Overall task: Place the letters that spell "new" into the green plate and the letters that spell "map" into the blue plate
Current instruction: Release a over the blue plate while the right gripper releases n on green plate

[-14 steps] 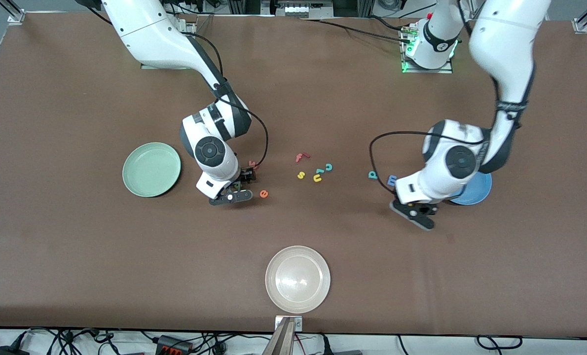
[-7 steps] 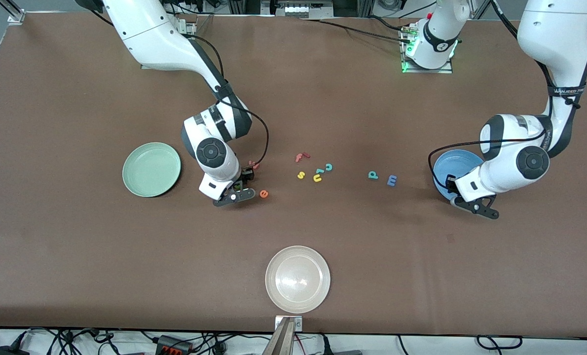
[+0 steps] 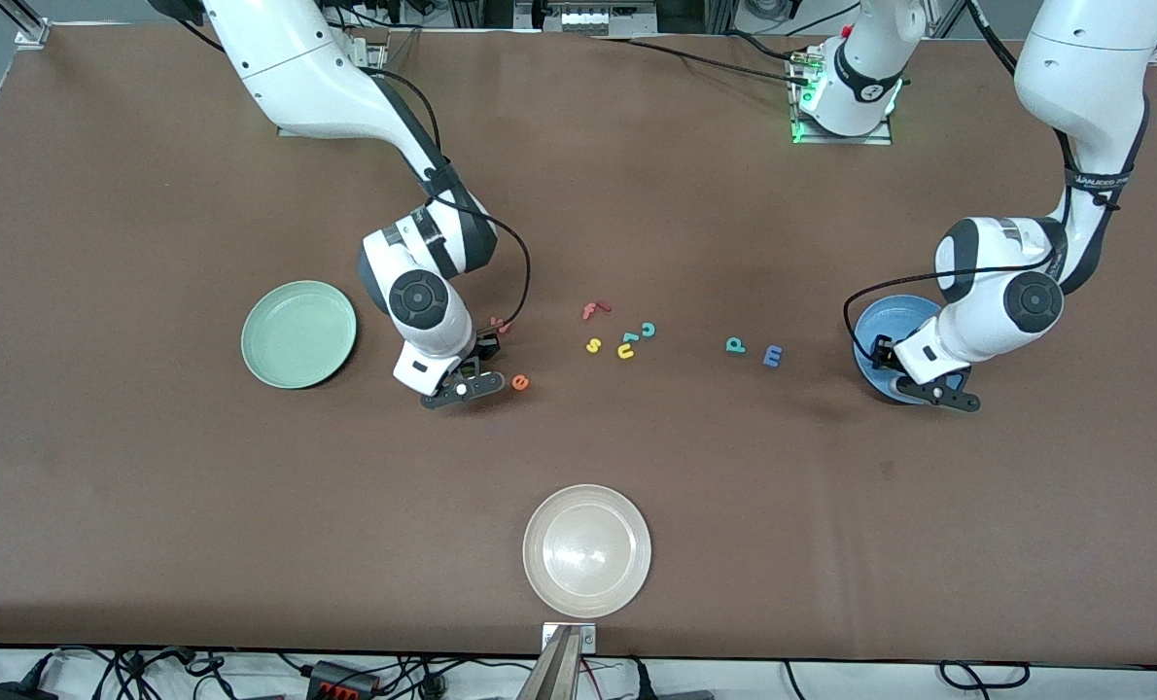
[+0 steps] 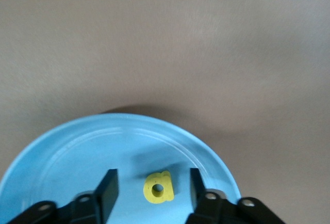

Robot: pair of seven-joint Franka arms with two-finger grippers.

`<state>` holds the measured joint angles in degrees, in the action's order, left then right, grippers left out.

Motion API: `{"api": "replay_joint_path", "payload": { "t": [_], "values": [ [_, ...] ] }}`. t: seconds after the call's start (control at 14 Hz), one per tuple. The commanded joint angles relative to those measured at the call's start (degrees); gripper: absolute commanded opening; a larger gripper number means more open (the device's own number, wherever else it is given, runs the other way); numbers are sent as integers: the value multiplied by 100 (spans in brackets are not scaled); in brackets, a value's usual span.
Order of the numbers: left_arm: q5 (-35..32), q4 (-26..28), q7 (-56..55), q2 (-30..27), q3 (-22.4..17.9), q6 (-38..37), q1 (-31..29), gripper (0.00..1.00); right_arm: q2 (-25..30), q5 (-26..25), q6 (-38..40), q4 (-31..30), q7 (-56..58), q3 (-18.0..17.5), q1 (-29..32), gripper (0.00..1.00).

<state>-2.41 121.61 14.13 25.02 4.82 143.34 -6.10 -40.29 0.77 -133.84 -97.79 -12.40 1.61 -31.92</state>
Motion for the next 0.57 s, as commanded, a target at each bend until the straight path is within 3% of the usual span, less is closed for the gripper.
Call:
{"api": "replay_joint_path", "payload": {
  "t": [0.0,0.21,0.36,0.5],
  "values": [
    [-75,-101,-330,-410,176,-340,56,100,3,-42,-10,41,80,58,19,8],
    [-75,-698,-841,-419,405,-1403,423,100,695,-42,785,-73,-7,85,360,8],
    [-75,-849,-930,-402,414,-1485,828,100,1205,-60,1490,-239,88,85,930,8],
    [-84,-806,-991,-288,414,-1310,1267,100,1592,-77,1695,-764,219,85,1353,8]
  ]
}}
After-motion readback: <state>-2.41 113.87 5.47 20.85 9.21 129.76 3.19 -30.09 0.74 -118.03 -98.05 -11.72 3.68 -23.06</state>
